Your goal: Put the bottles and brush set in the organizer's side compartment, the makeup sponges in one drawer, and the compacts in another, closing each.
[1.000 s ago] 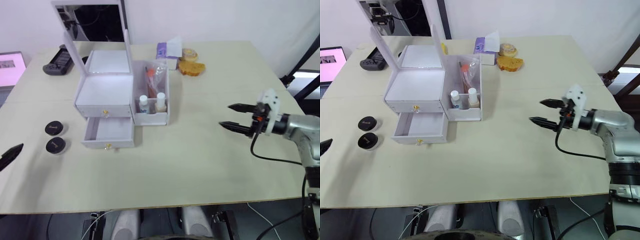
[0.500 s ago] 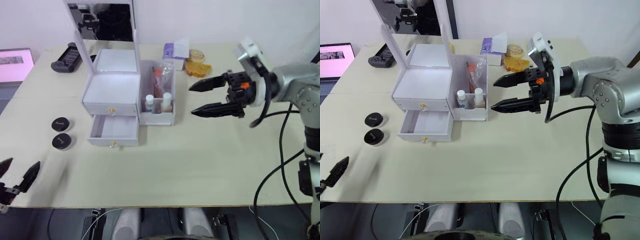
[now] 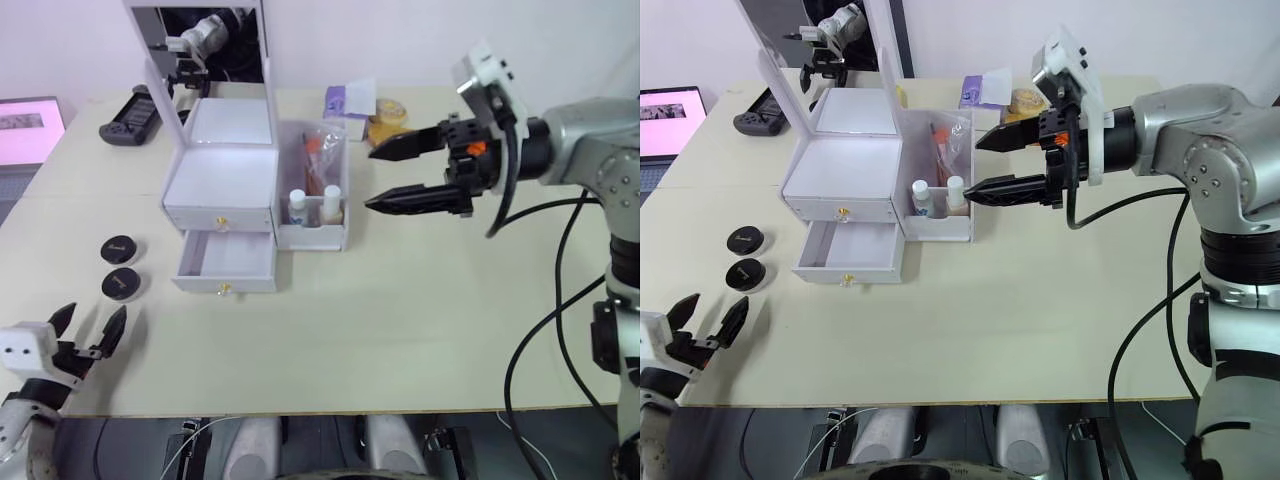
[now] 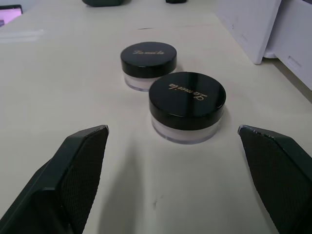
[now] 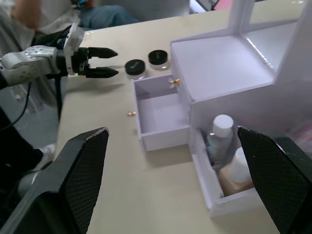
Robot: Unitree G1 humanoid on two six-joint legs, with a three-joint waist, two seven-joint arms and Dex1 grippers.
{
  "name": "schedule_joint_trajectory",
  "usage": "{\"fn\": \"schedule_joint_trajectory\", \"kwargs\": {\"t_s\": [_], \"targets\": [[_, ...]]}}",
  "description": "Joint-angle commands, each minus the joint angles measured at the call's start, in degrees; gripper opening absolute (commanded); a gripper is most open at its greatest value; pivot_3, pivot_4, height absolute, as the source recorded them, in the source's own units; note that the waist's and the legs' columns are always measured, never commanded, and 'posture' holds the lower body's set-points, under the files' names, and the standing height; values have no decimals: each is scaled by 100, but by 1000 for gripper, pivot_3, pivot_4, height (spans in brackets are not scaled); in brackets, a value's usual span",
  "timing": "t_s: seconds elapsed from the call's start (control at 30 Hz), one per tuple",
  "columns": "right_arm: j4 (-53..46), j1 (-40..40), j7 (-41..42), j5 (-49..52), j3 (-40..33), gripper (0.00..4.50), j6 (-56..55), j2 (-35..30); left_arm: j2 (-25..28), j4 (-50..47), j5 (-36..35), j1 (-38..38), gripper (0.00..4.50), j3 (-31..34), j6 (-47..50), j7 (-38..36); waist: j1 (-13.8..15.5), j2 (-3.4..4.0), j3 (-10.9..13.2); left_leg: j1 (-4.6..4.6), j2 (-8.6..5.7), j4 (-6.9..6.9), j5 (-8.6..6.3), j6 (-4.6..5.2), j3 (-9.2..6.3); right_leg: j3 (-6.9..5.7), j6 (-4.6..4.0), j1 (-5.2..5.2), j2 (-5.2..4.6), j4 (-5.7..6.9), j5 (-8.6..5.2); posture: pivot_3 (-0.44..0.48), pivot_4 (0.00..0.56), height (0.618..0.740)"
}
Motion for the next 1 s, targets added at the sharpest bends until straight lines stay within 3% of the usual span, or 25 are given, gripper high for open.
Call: {"fn": "schedule_joint_trajectory", "kwargs": {"t_s": [0.03,0.33,0.63,0.77,1.0], "targets": [[-108,-170,-128,-298,61,4500,-158,-163,50,91,69,-66,4487,-65,-181,98,-5,0,0,0,0,-1,0,0,0,0,0,-1,0,0,0,0,150,740],[339,-196,-23,-508,38,4500,-297,-215,58,328,305,-576,4487,-428,-258,505,7,0,0,0,0,2,0,0,-1,0,2,0,0,5,1,0,150,740],[73,-56,28,-278,-187,4500,-71,-283,62,631,448,-964,4487,-674,-105,919,0,4,-1,2,0,0,1,0,-1,0,4,-3,2,11,2,0,150,740],[-81,-6,-96,-232,-204,4500,22,-236,35,630,320,-978,2710,-669,96,992,7,4,-1,2,-1,2,1,0,-4,0,4,-2,2,14,1,0,150,740],[-52,-99,-154,-200,-154,4500,-22,-117,29,430,142,-924,2637,-589,264,1111,4,5,-1,6,-1,2,1,0,-4,0,4,-3,2,25,1,0,150,740]]}}
